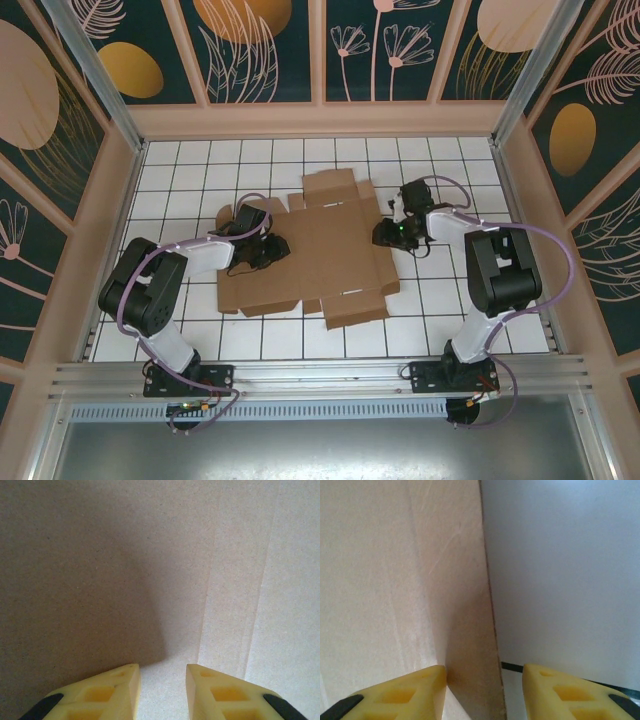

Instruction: Fold the paper box

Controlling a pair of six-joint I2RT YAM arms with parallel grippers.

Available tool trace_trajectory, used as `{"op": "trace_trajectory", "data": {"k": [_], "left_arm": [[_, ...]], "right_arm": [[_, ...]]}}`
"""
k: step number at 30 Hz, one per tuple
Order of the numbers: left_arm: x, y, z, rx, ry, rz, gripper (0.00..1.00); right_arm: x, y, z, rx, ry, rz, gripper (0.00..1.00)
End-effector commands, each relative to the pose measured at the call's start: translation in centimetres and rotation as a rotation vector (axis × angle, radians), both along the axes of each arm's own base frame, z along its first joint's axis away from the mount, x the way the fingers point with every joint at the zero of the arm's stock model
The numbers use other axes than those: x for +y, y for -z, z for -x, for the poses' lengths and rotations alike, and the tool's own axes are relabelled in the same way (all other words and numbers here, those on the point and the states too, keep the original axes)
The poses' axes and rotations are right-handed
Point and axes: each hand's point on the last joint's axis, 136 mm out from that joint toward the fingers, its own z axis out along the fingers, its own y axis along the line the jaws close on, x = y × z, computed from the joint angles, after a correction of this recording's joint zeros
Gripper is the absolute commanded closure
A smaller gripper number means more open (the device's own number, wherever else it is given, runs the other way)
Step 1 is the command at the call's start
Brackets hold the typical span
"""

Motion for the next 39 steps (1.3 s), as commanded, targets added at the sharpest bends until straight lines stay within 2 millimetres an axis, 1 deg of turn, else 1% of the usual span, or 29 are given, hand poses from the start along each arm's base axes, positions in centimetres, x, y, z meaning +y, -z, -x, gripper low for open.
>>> {"op": "trace_trajectory", "data": {"k": [1, 4, 6, 10, 14, 16, 18, 20, 23, 24, 26, 27, 28, 30, 33, 35, 39], "left_arm": [[0.7, 1.0, 0.3, 0.015, -0.005, -0.023, 0.69], [0.7, 1.1, 0.4, 0.014, -0.004, -0.022, 0.70], [0.7, 1.1, 0.4, 0.013, -0.004, -0.020, 0.71], [0.1, 0.8, 0.5, 0.011, 0.011, 0.013, 0.74], [0.0, 0.8, 0.5, 0.013, 0.014, 0.023, 0.74], [-0.4, 0.5, 0.5, 0.011, 0.025, 0.045, 0.74], [-1.1, 0.2, 0.6, 0.004, 0.041, 0.079, 0.74], [-1.4, 0.1, 0.6, 0.001, 0.048, 0.093, 0.73], [-1.6, -0.6, 0.5, -0.015, 0.054, 0.100, 0.71], [-1.7, -0.9, 0.5, -0.019, 0.056, 0.106, 0.70], [-1.8, -1.4, 0.4, -0.023, 0.055, 0.116, 0.69], [-1.8, -1.4, 0.4, -0.022, 0.054, 0.115, 0.69], [-1.7, -1.3, 0.4, -0.019, 0.051, 0.113, 0.69], [-1.7, -1.0, 0.5, -0.009, 0.048, 0.109, 0.69], [-1.8, -0.6, 0.7, 0.006, 0.046, 0.116, 0.70], [-1.6, -0.4, 0.8, 0.007, 0.044, 0.111, 0.71], [-1.4, -0.6, 0.6, -0.002, 0.035, 0.101, 0.71]], "right_arm": [[1.0, -0.1, 0.4, -0.004, -0.013, -0.062, 0.64], [1.1, -0.2, 0.2, -0.010, -0.019, -0.047, 0.76], [1.1, -0.2, 0.0, -0.023, -0.026, -0.003, 0.80], [1.1, 0.3, -0.3, -0.045, -0.067, 0.189, 0.82], [1.0, 0.7, -0.5, -0.079, -0.119, 0.443, 0.82], [1.4, 1.1, -0.3, -0.089, -0.166, 0.536, 0.82], [1.0, 1.3, -0.5, -0.094, -0.181, 0.609, 0.82], [2.0, 1.2, -0.2, -0.107, -0.220, 0.626, 0.82], [3.0, 0.5, -0.5, -0.139, -0.247, 0.593, 0.80], [3.4, 0.1, -0.7, -0.150, -0.251, 0.567, 0.77], [3.7, -0.4, -1.1, -0.151, -0.237, 0.505, 0.68], [4.4, -0.7, -1.0, -0.151, -0.235, 0.458, 0.64], [3.9, -0.9, -1.3, -0.143, -0.205, 0.420, 0.62], [3.8, -1.5, -1.4, -0.141, -0.161, 0.326, 0.58], [3.5, -2.3, -0.8, -0.140, -0.102, 0.193, 0.55], [3.1, -2.5, -0.1, -0.138, -0.072, 0.128, 0.54], [2.5, -2.8, 1.7, -0.133, -0.043, 0.048, 0.53]]}}
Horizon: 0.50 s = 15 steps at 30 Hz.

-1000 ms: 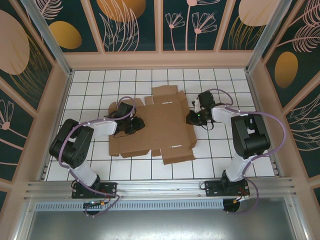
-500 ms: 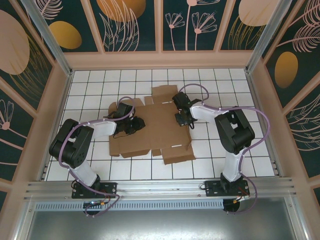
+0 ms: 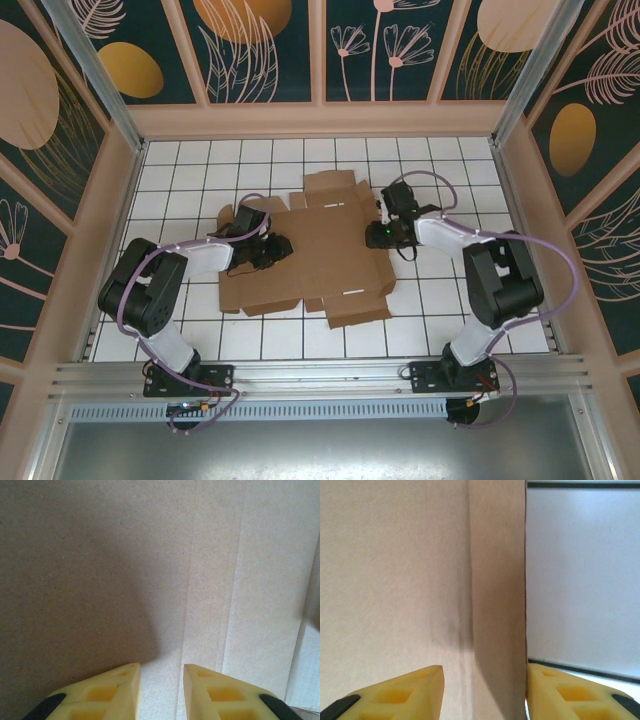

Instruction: Fold the paper box

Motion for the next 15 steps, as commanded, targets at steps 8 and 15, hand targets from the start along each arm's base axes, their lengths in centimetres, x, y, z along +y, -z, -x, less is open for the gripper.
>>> {"op": "trace_trajectory", "data": {"k": [8, 15], "left_arm": [[0.0, 0.5, 0.6, 0.021, -0.006, 0.005, 0.72], [0.3, 0.8, 1.1, 0.039, 0.001, -0.011, 0.72]], "right_arm": [[-0.8, -0.1, 2.0, 0.001, 0.060, -0.129, 0.54], [-3.2, 1.9, -0.7, 0.010, 0.139, 0.047, 0.62]]}}
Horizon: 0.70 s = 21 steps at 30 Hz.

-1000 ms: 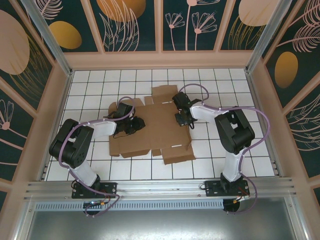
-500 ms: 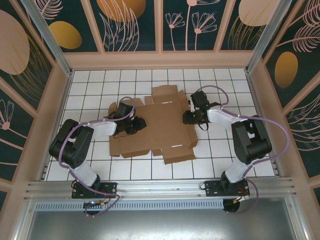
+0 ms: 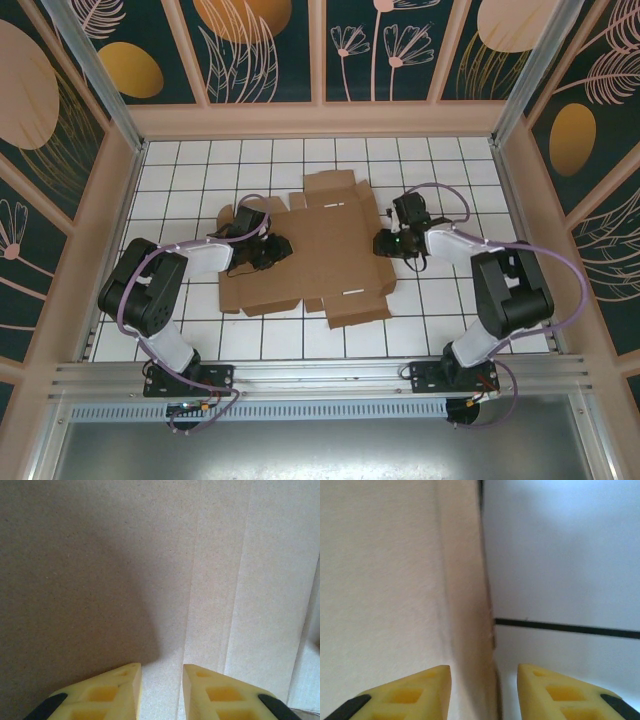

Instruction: Fold the paper box

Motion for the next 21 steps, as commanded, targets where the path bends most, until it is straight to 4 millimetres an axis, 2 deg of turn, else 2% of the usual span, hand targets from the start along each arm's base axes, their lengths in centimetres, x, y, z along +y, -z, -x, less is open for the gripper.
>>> {"op": "trace_trajectory", "data": {"k": [1, 4, 8, 10, 15, 20, 21], "left_arm": [[0.2, 0.6, 1.1, 0.033, 0.009, -0.013, 0.72], [0.2, 0.6, 1.5, 0.043, 0.029, -0.013, 0.73], [0.6, 0.6, 2.1, 0.042, 0.045, -0.037, 0.73], [0.8, 0.8, 2.5, 0.050, 0.056, -0.047, 0.73], [0.6, 1.6, 3.1, 0.083, 0.109, -0.063, 0.73], [-0.2, 1.3, 3.4, 0.086, 0.179, -0.075, 0.73], [-0.2, 2.1, 3.7, 0.111, 0.193, -0.086, 0.73]], "right_arm": [[-1.9, 0.8, -2.3, -0.011, 0.079, 0.119, 0.61], [-2.9, 2.3, -3.8, 0.005, 0.119, 0.210, 0.60], [-2.8, 3.9, -4.9, -0.001, 0.108, 0.302, 0.60], [-2.0, 4.2, -5.3, -0.002, 0.089, 0.300, 0.60], [1.6, 4.9, -7.2, 0.003, -0.005, 0.287, 0.59], [4.4, 5.5, -9.7, 0.001, -0.047, 0.276, 0.58], [4.6, 5.5, -10.2, 0.000, -0.047, 0.271, 0.56]]}}
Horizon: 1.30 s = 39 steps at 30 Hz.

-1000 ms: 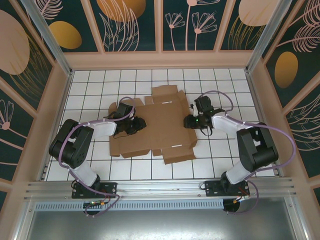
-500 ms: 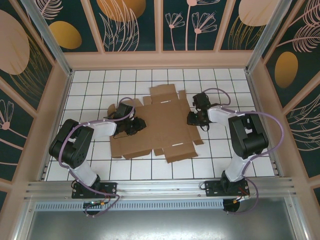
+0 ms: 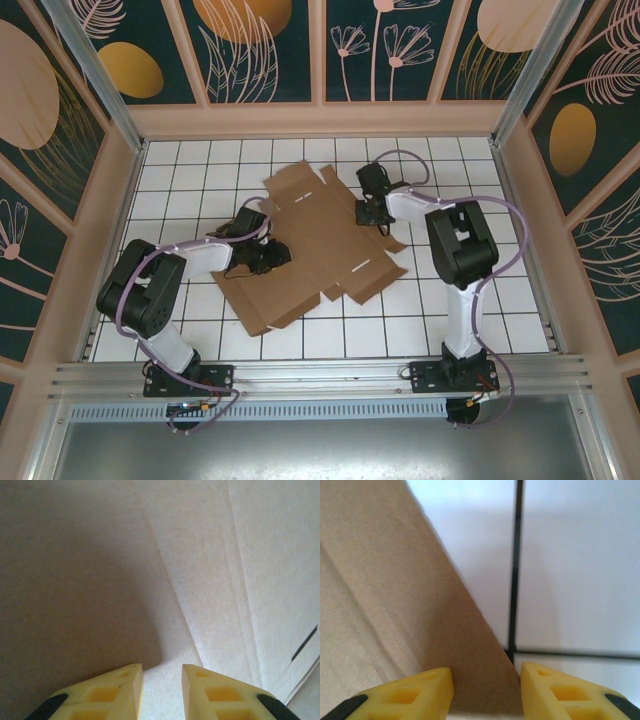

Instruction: Fold the paper box

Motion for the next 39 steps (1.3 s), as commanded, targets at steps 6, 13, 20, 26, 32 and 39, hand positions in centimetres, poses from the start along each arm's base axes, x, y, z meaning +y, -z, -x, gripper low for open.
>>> {"op": "trace_trajectory", "data": {"k": [6, 13, 20, 26, 32, 39], "left_arm": [[-2.2, 1.6, 2.2, 0.083, 0.170, -0.041, 0.72], [-5.2, 2.1, 2.7, 0.094, 0.264, -0.034, 0.69], [-7.9, 1.7, 2.3, 0.067, 0.332, -0.022, 0.65], [-8.6, 1.2, 1.8, 0.042, 0.326, 0.012, 0.61], [-9.6, 0.4, 1.1, 0.004, 0.326, 0.074, 0.57], [-9.8, -3.0, -0.3, -0.107, 0.308, 0.082, 0.55]], "right_arm": [[4.8, 4.5, -1.8, 0.083, -0.096, -0.020, 0.49], [10.6, 4.0, -3.1, 0.073, -0.207, -0.102, 0.42], [15.5, 2.3, -2.4, 0.088, -0.323, -0.274, 0.42], [16.9, -0.7, -2.5, 0.054, -0.377, -0.348, 0.40], [16.9, -6.2, -3.8, -0.043, -0.385, -0.372, 0.34], [13.3, -12.0, -4.0, -0.162, -0.332, -0.376, 0.34]]}}
